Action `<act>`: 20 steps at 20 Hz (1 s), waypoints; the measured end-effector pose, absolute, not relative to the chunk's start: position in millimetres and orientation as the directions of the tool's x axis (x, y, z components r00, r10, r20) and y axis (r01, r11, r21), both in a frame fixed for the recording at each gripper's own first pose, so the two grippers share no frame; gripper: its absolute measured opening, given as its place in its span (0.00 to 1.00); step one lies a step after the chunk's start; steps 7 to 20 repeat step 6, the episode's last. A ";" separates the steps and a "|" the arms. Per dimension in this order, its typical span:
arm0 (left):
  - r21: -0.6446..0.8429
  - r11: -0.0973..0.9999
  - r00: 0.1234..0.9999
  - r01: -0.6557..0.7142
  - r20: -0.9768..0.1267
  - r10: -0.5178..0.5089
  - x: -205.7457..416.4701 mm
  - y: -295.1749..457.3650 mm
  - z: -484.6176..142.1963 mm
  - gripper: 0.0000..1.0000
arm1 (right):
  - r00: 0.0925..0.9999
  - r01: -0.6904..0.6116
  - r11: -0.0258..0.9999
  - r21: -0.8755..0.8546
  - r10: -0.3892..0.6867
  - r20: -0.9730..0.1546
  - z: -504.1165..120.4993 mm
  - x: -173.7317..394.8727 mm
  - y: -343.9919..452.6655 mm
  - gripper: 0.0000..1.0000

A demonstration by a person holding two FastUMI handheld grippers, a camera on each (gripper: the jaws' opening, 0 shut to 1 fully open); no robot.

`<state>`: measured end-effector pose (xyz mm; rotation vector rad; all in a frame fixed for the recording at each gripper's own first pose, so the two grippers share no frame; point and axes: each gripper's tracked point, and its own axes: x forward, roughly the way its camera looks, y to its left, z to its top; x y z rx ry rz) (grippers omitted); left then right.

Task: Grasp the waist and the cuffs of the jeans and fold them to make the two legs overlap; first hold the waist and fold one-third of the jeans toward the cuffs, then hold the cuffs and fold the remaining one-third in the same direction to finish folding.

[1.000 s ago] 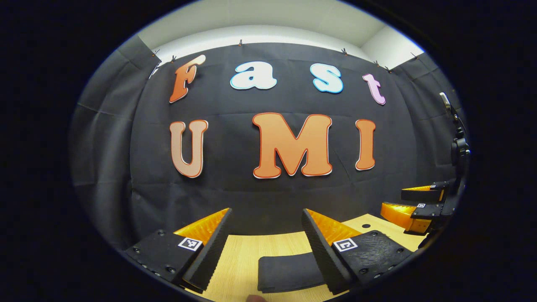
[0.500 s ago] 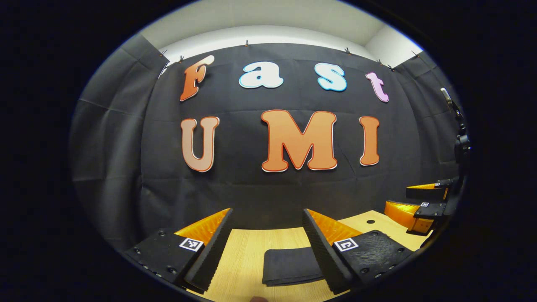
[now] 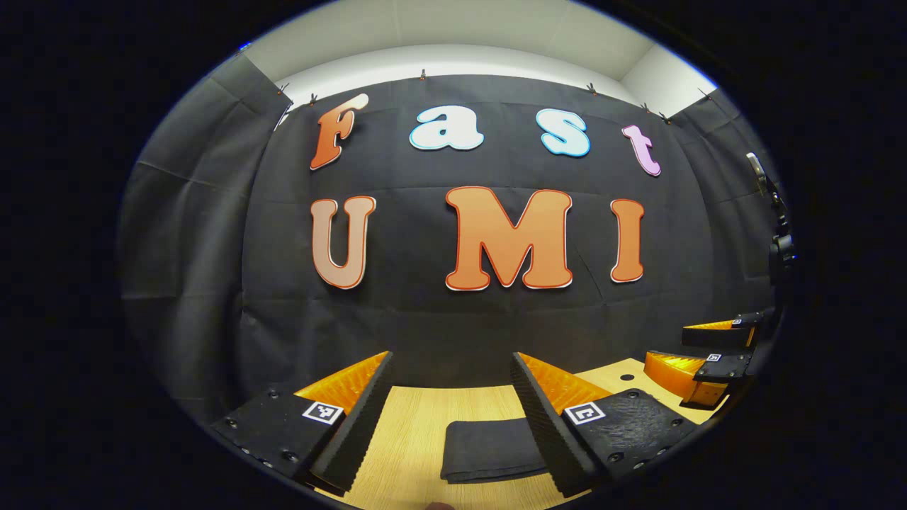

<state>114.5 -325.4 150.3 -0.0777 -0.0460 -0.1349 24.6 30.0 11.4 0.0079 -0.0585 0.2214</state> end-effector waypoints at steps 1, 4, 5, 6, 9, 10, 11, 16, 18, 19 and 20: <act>-0.075 0.988 0.990 0.136 0.045 -0.132 114.7 -325.5 148.1 0.97 | 0.974 -0.219 0.976 0.000 0.218 0.057 11.1 25.7 29.2 0.98; -0.071 0.989 0.991 0.127 0.039 -0.124 116.1 -327.2 148.0 0.98 | 0.973 -0.223 0.975 0.006 0.223 0.057 13.1 27.9 28.1 0.98; -0.070 0.989 0.991 0.130 0.037 -0.128 116.9 -328.0 147.5 0.97 | 0.973 -0.223 0.975 0.005 0.223 0.058 12.9 28.6 28.3 0.98; -0.065 0.989 0.991 0.130 0.037 -0.127 116.8 -328.0 147.9 0.98 | 0.974 -0.220 0.975 0.001 0.220 0.060 13.9 29.2 26.6 0.98; -0.065 0.989 0.991 0.130 0.037 -0.127 116.8 -328.0 147.9 0.98 | 0.974 -0.220 0.975 0.001 0.220 0.060 13.9 29.2 26.6 0.98; -0.065 0.989 0.991 0.130 0.037 -0.127 116.8 -328.0 147.9 0.98 | 0.974 -0.220 0.975 0.001 0.220 0.060 13.9 29.2 26.6 0.98; -0.065 0.989 0.991 0.130 0.037 -0.127 116.8 -328.0 147.9 0.98 | 0.974 -0.220 0.975 0.001 0.220 0.060 13.9 29.2 26.6 0.98; -0.065 0.989 0.991 0.130 0.037 -0.127 116.8 -328.0 147.9 0.98 | 0.974 -0.220 0.975 0.001 0.220 0.060 13.9 29.2 26.6 0.98; -0.065 0.989 0.991 0.130 0.037 -0.127 116.8 -328.0 147.9 0.98 | 0.974 -0.220 0.975 0.001 0.220 0.060 13.9 29.2 26.6 0.98; -0.065 0.989 0.991 0.130 0.037 -0.127 116.8 -328.0 147.9 0.98 | 0.974 -0.220 0.975 0.001 0.220 0.060 13.9 29.2 26.6 0.98; -0.065 0.989 0.991 0.130 0.037 -0.127 116.8 -328.0 147.9 0.98 | 0.974 -0.220 0.975 0.001 0.220 0.060 13.9 29.2 26.6 0.98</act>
